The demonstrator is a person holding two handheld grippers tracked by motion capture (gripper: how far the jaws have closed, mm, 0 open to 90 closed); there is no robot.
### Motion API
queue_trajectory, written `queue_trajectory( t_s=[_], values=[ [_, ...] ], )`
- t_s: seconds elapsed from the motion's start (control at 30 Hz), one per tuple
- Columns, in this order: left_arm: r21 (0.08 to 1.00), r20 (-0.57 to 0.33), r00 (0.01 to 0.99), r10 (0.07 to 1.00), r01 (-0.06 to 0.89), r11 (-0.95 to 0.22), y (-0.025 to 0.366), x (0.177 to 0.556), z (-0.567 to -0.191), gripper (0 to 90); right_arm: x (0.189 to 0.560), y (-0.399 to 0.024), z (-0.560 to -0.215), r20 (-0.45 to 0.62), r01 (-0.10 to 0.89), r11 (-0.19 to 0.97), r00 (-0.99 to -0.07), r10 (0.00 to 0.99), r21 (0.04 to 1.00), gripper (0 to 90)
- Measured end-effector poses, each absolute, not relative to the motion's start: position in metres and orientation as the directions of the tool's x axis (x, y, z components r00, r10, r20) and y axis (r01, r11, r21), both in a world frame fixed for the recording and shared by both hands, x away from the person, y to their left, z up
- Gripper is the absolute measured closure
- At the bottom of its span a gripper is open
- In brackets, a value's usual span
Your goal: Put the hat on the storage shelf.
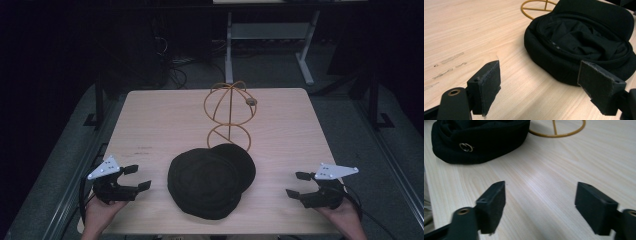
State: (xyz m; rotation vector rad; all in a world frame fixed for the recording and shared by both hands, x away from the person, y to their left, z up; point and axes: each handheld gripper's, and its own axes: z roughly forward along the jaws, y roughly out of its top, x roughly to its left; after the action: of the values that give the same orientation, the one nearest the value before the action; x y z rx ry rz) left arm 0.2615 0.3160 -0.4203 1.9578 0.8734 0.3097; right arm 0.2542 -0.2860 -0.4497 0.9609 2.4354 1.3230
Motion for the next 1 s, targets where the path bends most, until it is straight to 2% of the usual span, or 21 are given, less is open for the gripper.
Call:
queue_trajectory(
  t_s=[0.07, 0.23, 0.6, 0.77, 1.0],
  values=[
    [0.833, -0.143, 0.712, 0.688, 0.462, -0.305, 0.317, 0.263, -0.423, 17.8, 0.256, -0.285, -0.448, 0.128, 0.463, 0.374, -0.748, 0.651, 0.803, 16.5],
    [0.829, -0.148, 0.707, 0.692, 0.47, -0.302, 0.321, 0.264, -0.425, 16.7, 0.255, -0.278, -0.439, 0.124, 0.466, 0.372, -0.741, 0.66, 0.803, 15.3],
    [0.829, -0.158, 0.702, 0.695, 0.477, -0.293, 0.321, 0.264, -0.426, 16.7, 0.256, -0.24, -0.412, 0.086, 0.394, 0.446, -0.818, 0.568, 0.803, 14.2],
    [0.835, -0.198, 0.707, 0.679, 0.485, -0.261, 0.321, 0.265, -0.425, 16.6, 0.258, -0.232, -0.405, 0.085, 0.382, 0.467, -0.837, 0.54, 0.797, 14.2],
    [0.833, -0.19, 0.703, 0.685, 0.484, -0.266, 0.321, 0.265, -0.425, 16.4, 0.262, -0.215, -0.392, 0.071, 0.367, 0.517, -0.86, 0.505, 0.774, 14.3]
  ],
)
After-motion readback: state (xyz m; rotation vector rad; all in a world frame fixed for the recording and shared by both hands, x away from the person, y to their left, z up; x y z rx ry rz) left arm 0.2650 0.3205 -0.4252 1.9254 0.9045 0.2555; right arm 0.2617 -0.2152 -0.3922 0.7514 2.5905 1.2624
